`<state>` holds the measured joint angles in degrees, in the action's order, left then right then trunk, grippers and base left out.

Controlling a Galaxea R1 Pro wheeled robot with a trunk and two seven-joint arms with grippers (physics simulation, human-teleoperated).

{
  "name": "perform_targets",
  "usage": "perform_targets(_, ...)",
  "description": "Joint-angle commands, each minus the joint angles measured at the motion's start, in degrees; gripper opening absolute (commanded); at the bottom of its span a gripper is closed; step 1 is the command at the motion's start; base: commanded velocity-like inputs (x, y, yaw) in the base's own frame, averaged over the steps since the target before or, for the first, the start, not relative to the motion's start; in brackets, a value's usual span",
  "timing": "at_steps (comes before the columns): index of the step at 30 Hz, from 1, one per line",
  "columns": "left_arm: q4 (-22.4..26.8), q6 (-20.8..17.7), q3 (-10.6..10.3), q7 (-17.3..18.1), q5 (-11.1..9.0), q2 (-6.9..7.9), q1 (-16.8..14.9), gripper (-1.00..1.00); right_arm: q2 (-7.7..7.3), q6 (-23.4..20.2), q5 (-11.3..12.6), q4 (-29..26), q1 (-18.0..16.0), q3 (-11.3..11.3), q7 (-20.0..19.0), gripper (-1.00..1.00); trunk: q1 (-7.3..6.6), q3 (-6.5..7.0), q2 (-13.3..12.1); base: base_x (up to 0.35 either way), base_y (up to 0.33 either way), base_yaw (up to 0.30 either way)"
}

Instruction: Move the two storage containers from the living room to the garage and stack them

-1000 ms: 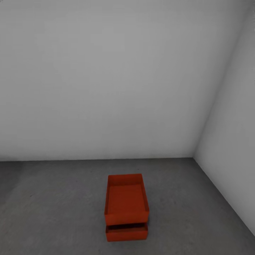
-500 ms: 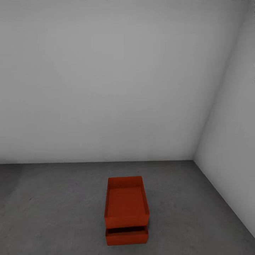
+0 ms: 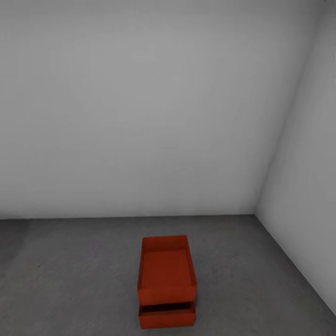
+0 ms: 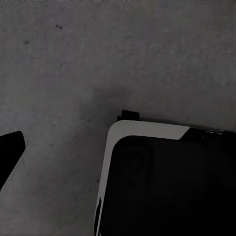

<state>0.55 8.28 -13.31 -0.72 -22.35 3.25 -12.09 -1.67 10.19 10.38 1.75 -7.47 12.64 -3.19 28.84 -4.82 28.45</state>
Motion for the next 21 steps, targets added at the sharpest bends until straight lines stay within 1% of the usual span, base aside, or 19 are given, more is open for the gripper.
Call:
perform_targets(1,-0.02,0.15,-0.49,-0.07,-0.42,0.00,-0.04,1.00,0.00,0.34,0.61,0.19,-0.09,0.36,-0.33,1.00,0.03,-0.01,0.10,0.000,0.000,0.000)
perform_targets(9,-0.02,0.15,-0.49,-0.07,-0.42,0.00,-0.04,1.00,-0.34,-0.20,0.68,0.12,-0.10,0.36,-0.11,1.00,0.03,0.73,0.10,0.000,0.000,0.000)
perform_targets(21,-0.02,0.15,-0.49,-0.07,-0.42,0.00,-0.04,1.00,-0.04,-0.09,0.76,0.16,-0.09,0.37,0.49,1.00,0.03,1.84,0.10,0.000,0.000,0.000)
